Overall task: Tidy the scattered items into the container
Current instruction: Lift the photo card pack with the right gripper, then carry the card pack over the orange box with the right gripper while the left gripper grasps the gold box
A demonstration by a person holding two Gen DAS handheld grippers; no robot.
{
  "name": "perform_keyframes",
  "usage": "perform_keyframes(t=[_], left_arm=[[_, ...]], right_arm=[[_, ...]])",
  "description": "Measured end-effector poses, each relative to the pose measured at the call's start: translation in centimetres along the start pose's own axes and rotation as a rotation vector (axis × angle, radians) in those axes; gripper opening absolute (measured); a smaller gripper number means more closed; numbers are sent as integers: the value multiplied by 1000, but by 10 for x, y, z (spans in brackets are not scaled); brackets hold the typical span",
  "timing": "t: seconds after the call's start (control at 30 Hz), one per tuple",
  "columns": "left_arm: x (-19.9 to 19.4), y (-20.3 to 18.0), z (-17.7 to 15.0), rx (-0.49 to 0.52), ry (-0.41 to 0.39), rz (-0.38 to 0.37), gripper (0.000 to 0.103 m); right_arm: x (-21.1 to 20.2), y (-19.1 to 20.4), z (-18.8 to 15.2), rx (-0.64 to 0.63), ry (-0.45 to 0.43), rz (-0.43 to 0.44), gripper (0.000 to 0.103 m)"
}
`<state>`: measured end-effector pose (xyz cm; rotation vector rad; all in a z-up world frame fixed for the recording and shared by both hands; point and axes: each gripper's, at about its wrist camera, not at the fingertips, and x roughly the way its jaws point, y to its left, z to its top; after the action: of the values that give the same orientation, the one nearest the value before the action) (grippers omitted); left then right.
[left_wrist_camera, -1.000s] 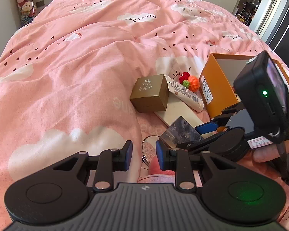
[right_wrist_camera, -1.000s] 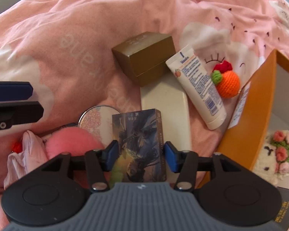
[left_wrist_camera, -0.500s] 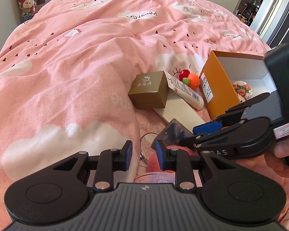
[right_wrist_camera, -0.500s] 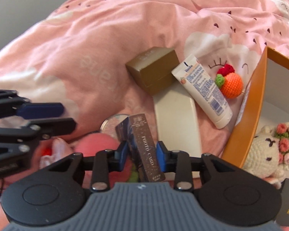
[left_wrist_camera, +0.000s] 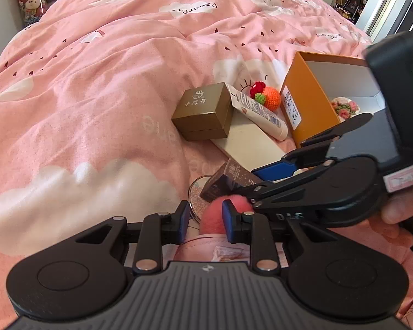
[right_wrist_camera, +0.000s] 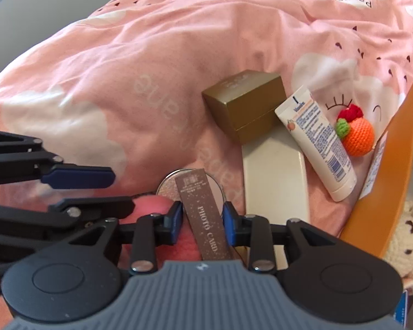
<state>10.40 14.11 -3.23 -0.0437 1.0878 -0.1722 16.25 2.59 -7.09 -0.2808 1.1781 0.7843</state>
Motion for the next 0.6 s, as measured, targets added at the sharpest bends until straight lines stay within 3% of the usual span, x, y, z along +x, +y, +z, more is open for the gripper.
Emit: perform_keyframes(t=[0.1,0.2,0.33,0.6], left_arm=[[-1,3,0,-12,1,-4,30],[-1,4,3,-17,-3,-4,30],[-2,2,7,-14,-21,-16,30],[-9,0,29,-38,-72,-50,30]], right_arm=[[5,-1,0,7,1,-8,34],[-3,-1,-2,-3,-12,-36,26],[-27,-7,-7,-6,-88,-87,25],[-91,-29,-8,75,-255,-91,25]])
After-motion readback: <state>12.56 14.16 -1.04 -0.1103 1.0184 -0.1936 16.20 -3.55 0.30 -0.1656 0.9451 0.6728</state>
